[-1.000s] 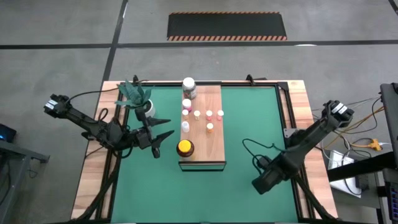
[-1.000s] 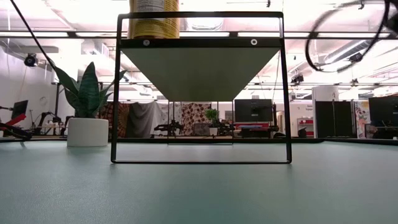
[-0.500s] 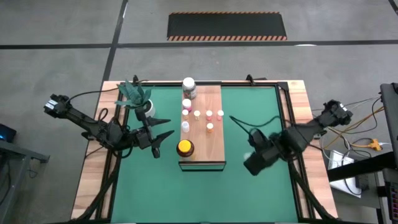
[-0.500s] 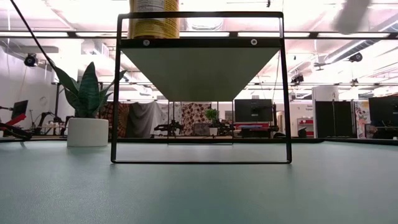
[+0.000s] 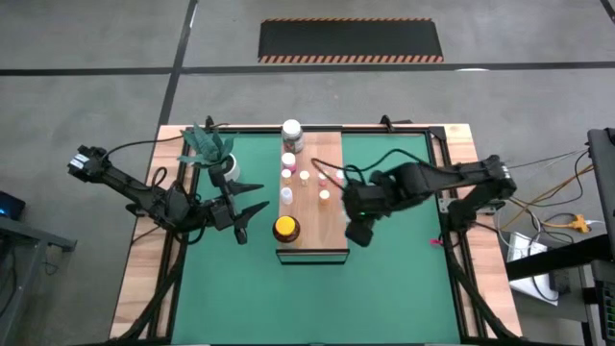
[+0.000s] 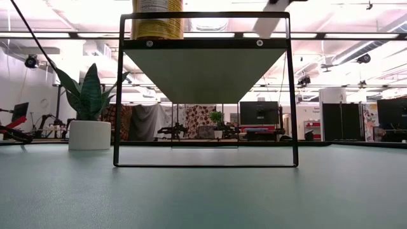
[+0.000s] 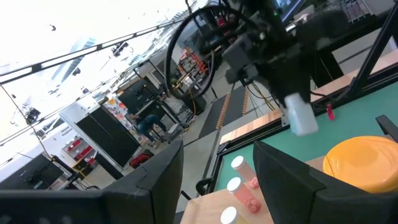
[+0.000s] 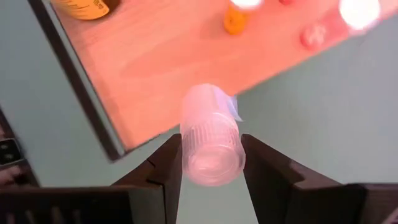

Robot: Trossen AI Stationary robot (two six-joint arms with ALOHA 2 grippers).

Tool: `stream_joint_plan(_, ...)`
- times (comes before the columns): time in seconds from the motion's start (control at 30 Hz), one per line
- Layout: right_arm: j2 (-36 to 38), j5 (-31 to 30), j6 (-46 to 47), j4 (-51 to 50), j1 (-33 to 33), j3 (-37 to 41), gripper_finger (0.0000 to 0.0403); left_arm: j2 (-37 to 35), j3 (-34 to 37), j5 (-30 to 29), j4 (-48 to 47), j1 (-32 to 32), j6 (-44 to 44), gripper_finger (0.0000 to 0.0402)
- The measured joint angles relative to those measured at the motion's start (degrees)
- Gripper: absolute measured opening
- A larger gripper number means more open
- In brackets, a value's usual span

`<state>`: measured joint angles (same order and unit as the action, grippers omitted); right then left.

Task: Pick and place medicine bottles onto shelf by color
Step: Put the white pill bottle on the shelf

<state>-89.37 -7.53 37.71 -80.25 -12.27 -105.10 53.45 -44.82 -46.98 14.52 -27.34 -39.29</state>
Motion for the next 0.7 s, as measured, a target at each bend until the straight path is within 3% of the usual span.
stream_joint_plan(0.4, -11.9, 2.2, -12.4, -0.8, 2.2, -10.1, 0.0132, 0.0, 0.0, 0.0, 0.0, 0.0, 0.0, 0.0178)
stream_joint_plan(0.7, -15.1, 2.0, -15.3, -1.2, 2.2, -10.9, 0.0153, 0.0, 0.0, 0.0, -0.1, 0.0, 0.0, 0.0178)
